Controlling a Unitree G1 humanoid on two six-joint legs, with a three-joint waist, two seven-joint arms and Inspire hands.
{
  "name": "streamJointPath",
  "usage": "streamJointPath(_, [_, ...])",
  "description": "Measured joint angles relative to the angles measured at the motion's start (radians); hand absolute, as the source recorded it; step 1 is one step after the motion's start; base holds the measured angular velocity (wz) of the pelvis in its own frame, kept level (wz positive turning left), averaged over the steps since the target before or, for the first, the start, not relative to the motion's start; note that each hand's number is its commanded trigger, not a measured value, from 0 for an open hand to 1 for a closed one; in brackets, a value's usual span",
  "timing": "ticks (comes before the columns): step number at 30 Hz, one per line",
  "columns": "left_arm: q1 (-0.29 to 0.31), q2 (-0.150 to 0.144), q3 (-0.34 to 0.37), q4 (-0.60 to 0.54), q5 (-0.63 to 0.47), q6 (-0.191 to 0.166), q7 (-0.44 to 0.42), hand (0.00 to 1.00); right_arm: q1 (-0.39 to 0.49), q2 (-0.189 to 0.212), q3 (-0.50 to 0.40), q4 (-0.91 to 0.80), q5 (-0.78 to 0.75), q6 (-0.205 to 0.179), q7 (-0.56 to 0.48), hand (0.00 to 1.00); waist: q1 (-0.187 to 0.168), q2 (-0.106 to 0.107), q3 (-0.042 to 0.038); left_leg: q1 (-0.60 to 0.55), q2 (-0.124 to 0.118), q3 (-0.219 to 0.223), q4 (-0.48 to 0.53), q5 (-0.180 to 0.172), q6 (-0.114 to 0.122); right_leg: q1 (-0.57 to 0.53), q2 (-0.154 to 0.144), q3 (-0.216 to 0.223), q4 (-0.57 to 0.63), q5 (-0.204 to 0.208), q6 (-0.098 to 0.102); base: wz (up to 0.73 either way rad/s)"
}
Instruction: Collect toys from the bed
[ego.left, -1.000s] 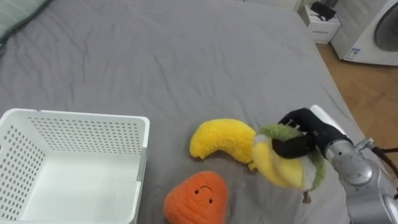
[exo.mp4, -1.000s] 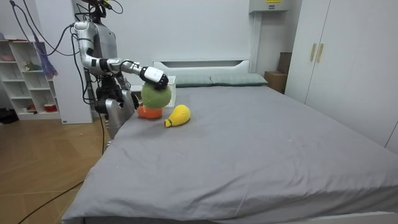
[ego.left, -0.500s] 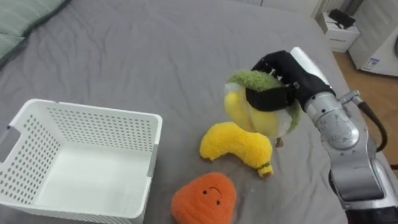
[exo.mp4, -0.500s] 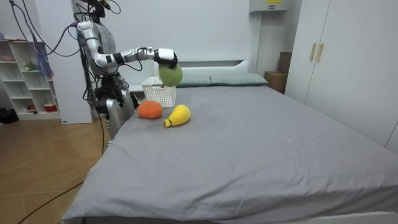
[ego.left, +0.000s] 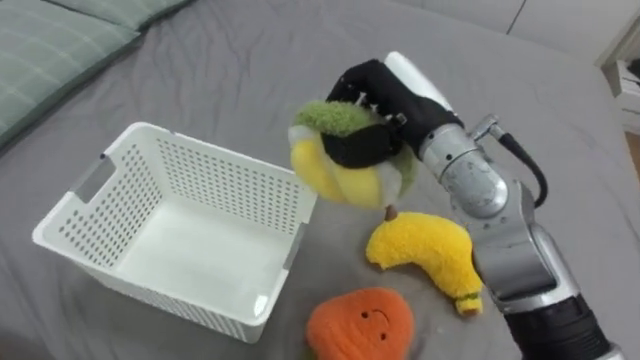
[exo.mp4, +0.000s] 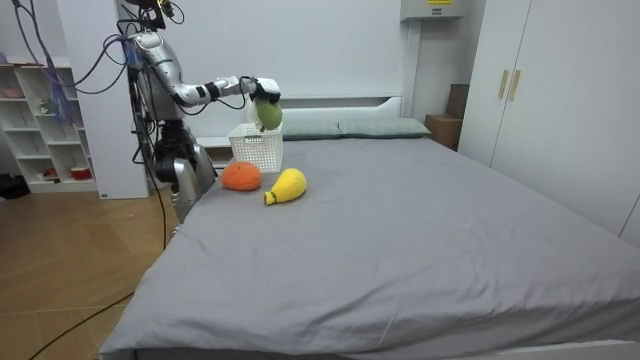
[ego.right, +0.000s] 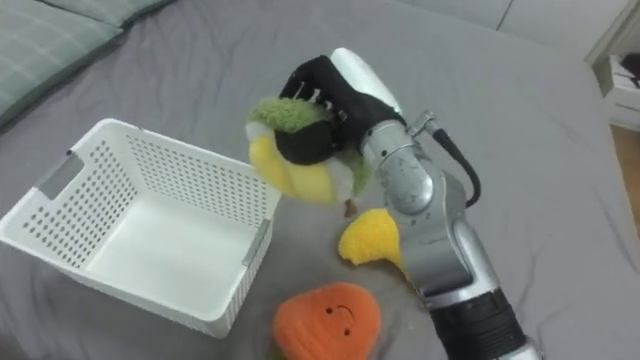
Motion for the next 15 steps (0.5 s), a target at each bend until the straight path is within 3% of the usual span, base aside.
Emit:
streamJointPath(1, [-0.005, 0.001, 0.0, 0.001, 0.003, 0.0, -0.012, 0.0, -0.006, 0.01, 0.009, 0.016, 0.026, 0.0, 0.0, 1.0, 0.026, -0.002, 0.0032, -0.006, -0.001, -0.003, 0.004, 0.0, 0.0, -0.003, 0.0, -0.002, 0.0, 0.0, 0.0, 0.15])
streamJointPath(3, [-0.001, 0.001, -0.001, 0.001, 0.013, 0.002, -0.019, 0.0, -0.018, 0.025, 0.035, 0.029, 0.033, 0.001, -0.001, 0.69, 0.048, -0.002, 0.0035, -0.015, -0.002, -0.014, 0.014, -0.001, 0.001, -0.003, 0.0, -0.008, -0.001, 0.0, 0.0, 0.17])
streamJointPath(5, [0.003, 0.003, -0.012, 0.001, 0.013, 0.002, -0.027, 0.0, -0.037, 0.037, 0.058, 0.034, 0.05, 0.001, -0.002, 0.58, 0.062, -0.002, 0.0039, -0.028, -0.007, -0.03, 0.021, -0.001, 0.002, -0.006, -0.003, -0.024, -0.001, 0.0, 0.0, 0.24])
streamJointPath(6, [0.002, 0.004, -0.022, 0.001, 0.016, 0.002, -0.032, 0.0, -0.055, 0.042, 0.072, 0.036, 0.06, 0.0, -0.003, 0.38, 0.068, -0.001, 0.0043, -0.037, -0.01, -0.044, 0.022, 0.0, 0.002, -0.01, -0.004, -0.025, -0.002, 0.0, 0.0, 0.33])
streamJointPath(7, [0.0, 0.003, -0.023, 0.001, 0.028, 0.002, -0.039, 0.0, -0.071, 0.045, 0.081, 0.041, 0.08, -0.002, -0.004, 0.0, 0.077, -0.002, 0.004, -0.045, -0.014, -0.056, 0.026, 0.002, 0.003, -0.01, -0.006, -0.026, -0.004, 0.0, 0.001, 0.32])
streamJointPath(10, [-0.001, 0.002, -0.018, 0.0, 0.079, 0.001, -0.055, 0.0, -0.096, 0.053, 0.098, 0.056, 0.099, -0.013, -0.02, 0.0, 0.103, -0.011, -0.0022, -0.052, -0.02, -0.074, 0.035, 0.005, 0.003, -0.006, -0.008, -0.034, -0.014, -0.001, 0.001, 0.22])
streamJointPath(15, [-0.006, -0.002, -0.018, -0.016, 0.091, 0.001, -0.056, 0.0, -0.105, 0.064, 0.118, 0.056, 0.103, -0.013, -0.036, 0.0, 0.13, -0.015, -0.0047, -0.063, -0.026, -0.09, 0.037, 0.009, 0.005, -0.006, -0.016, -0.055, -0.015, -0.001, 0.001, 0.11])
